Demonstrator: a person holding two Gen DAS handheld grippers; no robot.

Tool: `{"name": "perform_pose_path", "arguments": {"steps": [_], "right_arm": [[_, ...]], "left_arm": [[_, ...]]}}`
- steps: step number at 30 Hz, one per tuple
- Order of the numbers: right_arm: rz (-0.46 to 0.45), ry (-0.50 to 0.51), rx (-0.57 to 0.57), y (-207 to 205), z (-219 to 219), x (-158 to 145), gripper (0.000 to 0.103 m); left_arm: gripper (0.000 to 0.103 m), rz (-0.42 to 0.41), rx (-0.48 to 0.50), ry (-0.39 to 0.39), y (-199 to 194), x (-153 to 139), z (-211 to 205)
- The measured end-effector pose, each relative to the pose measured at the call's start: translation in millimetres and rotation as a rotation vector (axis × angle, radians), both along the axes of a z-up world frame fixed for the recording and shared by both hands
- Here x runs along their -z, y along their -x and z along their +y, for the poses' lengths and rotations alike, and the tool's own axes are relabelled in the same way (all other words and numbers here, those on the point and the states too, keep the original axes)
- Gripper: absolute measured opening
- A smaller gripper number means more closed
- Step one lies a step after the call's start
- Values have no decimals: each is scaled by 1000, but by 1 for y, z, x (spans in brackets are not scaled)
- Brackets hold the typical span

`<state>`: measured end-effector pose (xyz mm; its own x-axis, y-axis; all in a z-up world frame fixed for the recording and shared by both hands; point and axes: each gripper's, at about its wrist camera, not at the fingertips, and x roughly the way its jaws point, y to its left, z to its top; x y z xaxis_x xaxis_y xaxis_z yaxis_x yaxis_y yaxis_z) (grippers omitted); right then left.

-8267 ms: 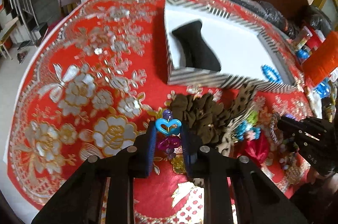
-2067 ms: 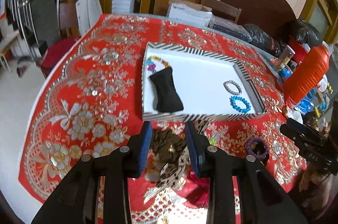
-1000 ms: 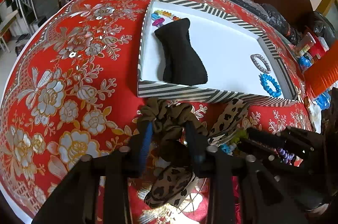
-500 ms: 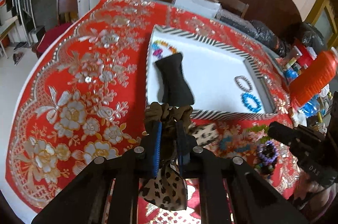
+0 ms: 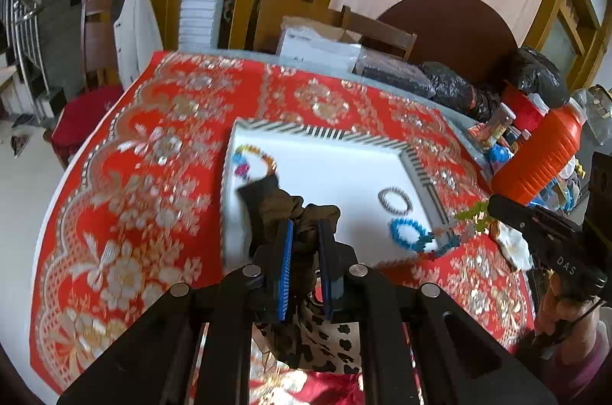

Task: Organize jewelry
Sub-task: 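Carry both items into the white tray and open both tools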

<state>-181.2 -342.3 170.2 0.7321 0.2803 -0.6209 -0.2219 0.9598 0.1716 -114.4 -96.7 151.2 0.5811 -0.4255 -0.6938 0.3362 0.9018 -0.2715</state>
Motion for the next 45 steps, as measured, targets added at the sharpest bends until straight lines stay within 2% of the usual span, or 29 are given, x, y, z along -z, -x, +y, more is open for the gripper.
{"name": "perform_pose_path", "arguments": {"steps": [8,18,25,31,35,36,37,39,41,45], "right_arm": [[7,24,62,-39,-24,-8,9],[79,-9,92,-121,-34,12,8],[171,15,129,-174,-50,53,9],[280,88,189,-180,-73,103,9],[305,131,195,-179,-77,120,9],[304,133,194,-178,-77,121,9],[304,131,193,-177,-77,120,11],[304,110,194,-173,-78,118,28],[286,96,203,-167,-79,112,37],[262,80,192,-146,-75,95,40]], "left_arm": [[9,-1,17,-5,-41,-3,-37],[9,69,39,-10,-103,27,-86],[9,139,-11,-38,-145,62,-87],[9,186,-47,-56,-157,90,-77],[9,183,-51,-57,-157,95,-77],[13,177,-48,-51,-156,94,-77],[18,171,-43,-45,-156,93,-77],[23,164,-37,-22,-155,89,-74],[29,161,-46,0,-153,83,-70],[29,119,-53,-9,-141,65,-67]]}}
